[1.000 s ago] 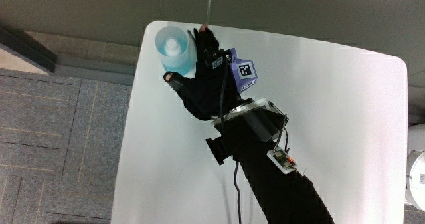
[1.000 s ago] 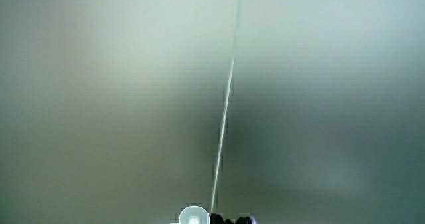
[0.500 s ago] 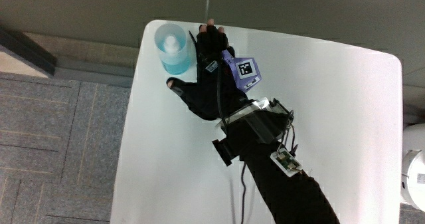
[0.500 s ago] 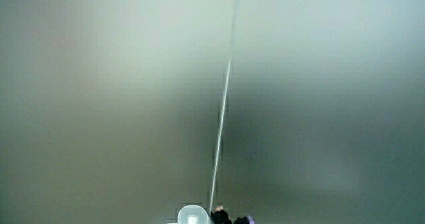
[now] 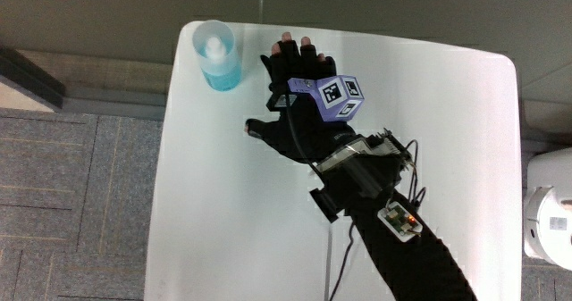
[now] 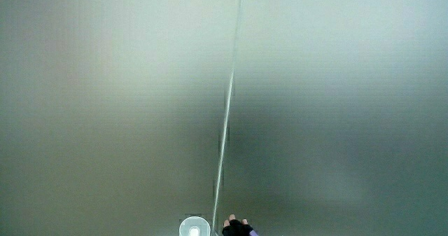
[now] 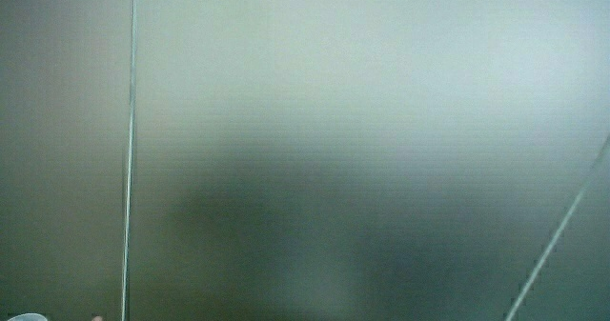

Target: Place cleaning spray

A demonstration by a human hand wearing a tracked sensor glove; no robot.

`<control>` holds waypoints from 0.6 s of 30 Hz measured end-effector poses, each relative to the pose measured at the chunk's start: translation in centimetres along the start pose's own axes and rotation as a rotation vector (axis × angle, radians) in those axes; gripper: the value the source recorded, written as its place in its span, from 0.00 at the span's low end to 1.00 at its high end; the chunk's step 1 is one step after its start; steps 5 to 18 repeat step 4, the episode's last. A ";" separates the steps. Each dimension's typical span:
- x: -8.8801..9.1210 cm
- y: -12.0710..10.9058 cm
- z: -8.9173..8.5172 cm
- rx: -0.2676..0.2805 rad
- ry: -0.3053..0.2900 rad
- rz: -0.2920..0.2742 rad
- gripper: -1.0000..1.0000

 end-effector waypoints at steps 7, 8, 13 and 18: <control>1.5 -0.7 0.3 0.003 0.211 0.129 0.00; 1.5 -0.7 0.3 0.003 0.211 0.129 0.00; 1.5 -0.7 0.3 0.003 0.211 0.129 0.00; 1.5 -0.7 0.3 0.003 0.211 0.129 0.00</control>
